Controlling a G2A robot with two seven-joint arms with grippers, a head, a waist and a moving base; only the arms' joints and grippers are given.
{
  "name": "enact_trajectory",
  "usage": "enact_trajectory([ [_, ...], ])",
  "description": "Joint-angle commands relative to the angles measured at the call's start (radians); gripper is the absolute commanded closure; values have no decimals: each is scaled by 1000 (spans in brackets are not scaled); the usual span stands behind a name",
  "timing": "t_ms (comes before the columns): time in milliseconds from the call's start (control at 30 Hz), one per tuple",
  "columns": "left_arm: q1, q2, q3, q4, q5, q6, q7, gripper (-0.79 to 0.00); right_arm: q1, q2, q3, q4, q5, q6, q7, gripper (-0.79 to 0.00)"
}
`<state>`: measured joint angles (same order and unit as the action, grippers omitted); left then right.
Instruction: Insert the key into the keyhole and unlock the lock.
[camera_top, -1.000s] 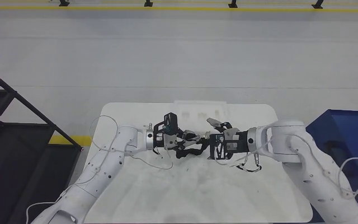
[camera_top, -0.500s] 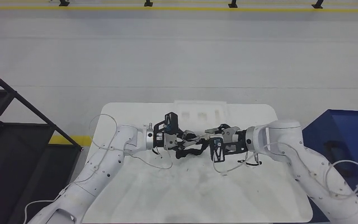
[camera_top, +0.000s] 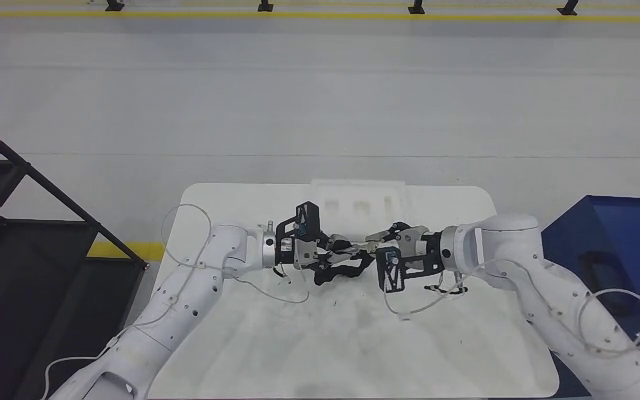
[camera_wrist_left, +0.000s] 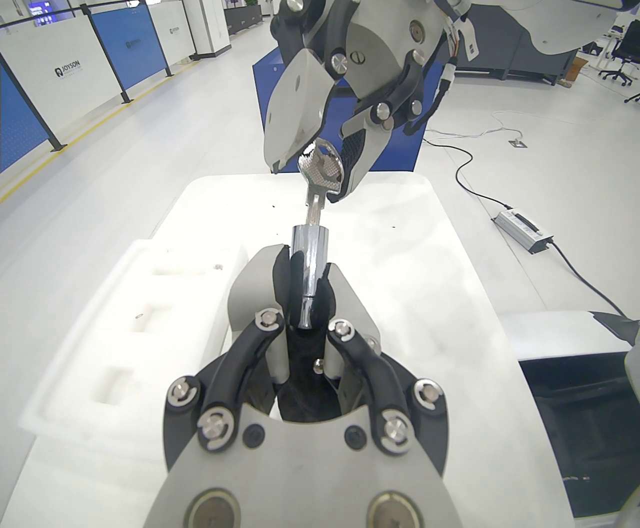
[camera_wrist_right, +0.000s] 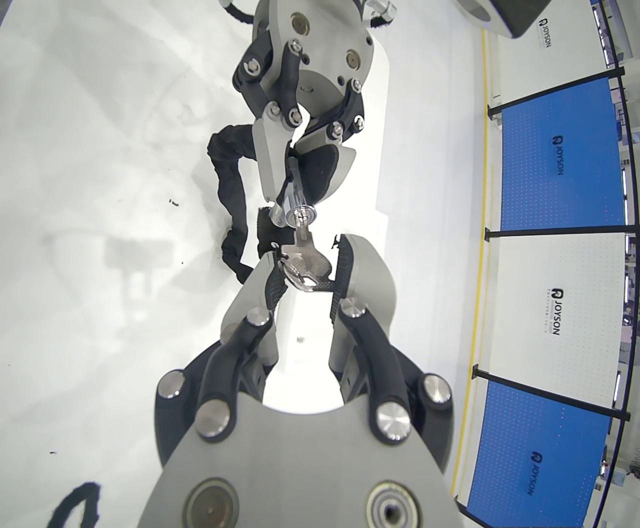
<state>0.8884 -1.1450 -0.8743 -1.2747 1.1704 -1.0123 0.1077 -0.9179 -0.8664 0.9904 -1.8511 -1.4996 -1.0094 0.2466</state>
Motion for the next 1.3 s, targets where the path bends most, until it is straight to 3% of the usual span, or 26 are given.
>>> enact_trajectory([
  [0, -1, 0, 2, 1, 0, 0, 2, 0, -5, 0, 5, -1, 1, 7, -8, -25],
  [433, -6, 1, 16, 6, 7, 0, 8, 0, -20, -4, 21, 64, 101, 4, -64, 0],
  [1267, -3, -1, 23, -1, 61, 7, 42, 0, -39, -25, 8, 175, 613, 121, 166, 0],
])
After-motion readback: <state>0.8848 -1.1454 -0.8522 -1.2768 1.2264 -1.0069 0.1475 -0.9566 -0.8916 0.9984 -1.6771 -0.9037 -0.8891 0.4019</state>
